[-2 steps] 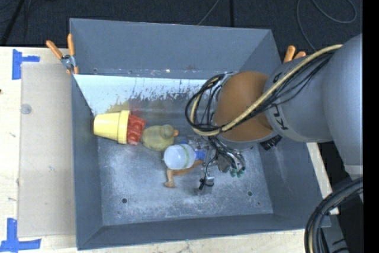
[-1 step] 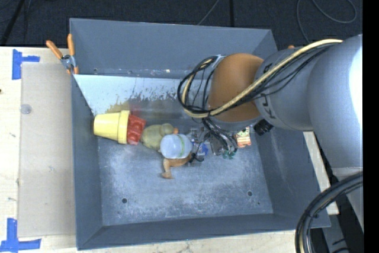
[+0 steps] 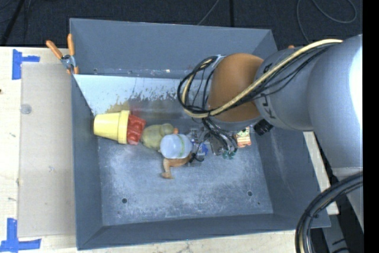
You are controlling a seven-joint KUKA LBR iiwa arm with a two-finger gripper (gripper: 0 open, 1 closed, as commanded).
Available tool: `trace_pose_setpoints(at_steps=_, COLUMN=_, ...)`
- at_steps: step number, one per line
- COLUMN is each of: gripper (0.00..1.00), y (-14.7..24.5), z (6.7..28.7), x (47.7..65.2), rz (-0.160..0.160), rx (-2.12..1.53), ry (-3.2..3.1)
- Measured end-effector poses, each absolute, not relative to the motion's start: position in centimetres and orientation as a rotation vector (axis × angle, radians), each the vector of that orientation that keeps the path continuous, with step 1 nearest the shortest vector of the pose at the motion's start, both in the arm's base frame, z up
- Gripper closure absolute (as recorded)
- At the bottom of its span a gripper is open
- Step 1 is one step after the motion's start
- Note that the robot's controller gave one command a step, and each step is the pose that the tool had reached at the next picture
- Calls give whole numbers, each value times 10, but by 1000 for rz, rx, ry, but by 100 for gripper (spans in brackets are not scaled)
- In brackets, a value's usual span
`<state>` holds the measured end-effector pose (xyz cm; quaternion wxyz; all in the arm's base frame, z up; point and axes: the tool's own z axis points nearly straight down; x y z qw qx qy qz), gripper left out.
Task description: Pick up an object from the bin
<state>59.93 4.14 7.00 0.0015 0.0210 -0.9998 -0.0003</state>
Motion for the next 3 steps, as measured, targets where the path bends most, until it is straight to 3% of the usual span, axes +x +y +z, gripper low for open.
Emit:
trace_pose_setpoints(at_steps=1, gripper=100, y=40, z=141, x=610, rz=-1, rx=42, ry=-3138)
trace_pose_setpoints(at_steps=2, gripper=100, y=40, z=141, x=610, rz=-1, rx=43, ry=-3138)
trace_pose_setpoints(at_steps=3, gripper=100, y=37, z=240, x=606, rz=-1, rx=18, ry=-3138)
